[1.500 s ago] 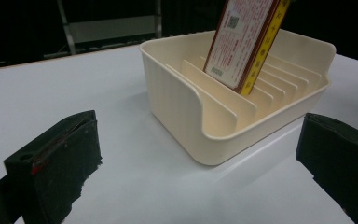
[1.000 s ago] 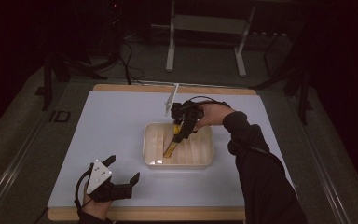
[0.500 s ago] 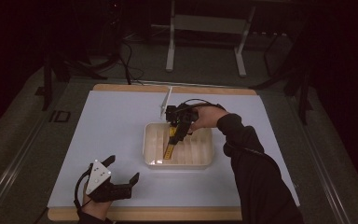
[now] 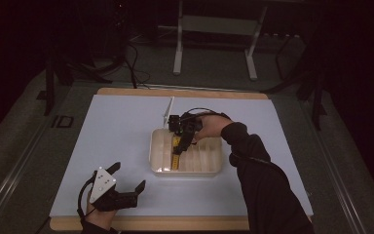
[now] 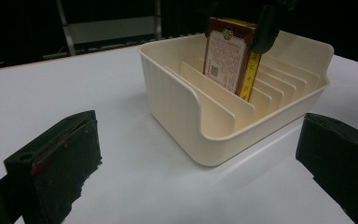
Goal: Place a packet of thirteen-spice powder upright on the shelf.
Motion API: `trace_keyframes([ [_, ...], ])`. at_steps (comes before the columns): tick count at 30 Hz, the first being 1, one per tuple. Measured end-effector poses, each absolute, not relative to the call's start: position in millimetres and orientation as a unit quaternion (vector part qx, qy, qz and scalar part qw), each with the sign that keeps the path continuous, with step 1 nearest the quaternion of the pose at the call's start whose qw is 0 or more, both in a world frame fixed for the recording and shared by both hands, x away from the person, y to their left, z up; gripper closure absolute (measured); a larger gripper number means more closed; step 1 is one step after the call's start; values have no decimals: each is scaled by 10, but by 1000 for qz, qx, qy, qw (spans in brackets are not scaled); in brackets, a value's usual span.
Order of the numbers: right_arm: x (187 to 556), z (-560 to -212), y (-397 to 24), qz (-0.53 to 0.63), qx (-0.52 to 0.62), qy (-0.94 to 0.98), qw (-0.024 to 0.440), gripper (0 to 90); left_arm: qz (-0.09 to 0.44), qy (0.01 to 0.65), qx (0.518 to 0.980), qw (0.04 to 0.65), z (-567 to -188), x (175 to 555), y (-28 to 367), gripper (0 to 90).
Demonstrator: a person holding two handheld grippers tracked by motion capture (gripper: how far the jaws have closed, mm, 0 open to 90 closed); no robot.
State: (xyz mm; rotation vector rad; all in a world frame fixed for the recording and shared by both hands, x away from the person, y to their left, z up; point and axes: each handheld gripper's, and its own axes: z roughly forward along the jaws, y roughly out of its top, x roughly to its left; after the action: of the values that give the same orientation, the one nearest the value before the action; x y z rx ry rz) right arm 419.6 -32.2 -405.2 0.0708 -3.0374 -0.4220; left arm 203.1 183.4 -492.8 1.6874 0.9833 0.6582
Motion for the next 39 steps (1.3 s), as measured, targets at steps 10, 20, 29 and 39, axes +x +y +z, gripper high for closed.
trace_keyframes([
  [10, 4163, -4061, -294, -135, 23, -990, 32, 290, 273, 409, 703, 514, -4931, 2037, 1829, 0],
  [20, 4152, -3895, -363, -173, 21, -985, 20, 192, 272, 409, 704, 513, -4932, 2039, 1824, 0],
  [29, 4190, -3675, -583, -226, -13, -974, 2, 113, 273, 409, 703, 513, -4930, 2039, 1824, 0],
  [39, 4227, -3634, -944, -243, -81, -967, -21, 113, 273, 409, 705, 511, -4932, 2045, 1816, 0],
])
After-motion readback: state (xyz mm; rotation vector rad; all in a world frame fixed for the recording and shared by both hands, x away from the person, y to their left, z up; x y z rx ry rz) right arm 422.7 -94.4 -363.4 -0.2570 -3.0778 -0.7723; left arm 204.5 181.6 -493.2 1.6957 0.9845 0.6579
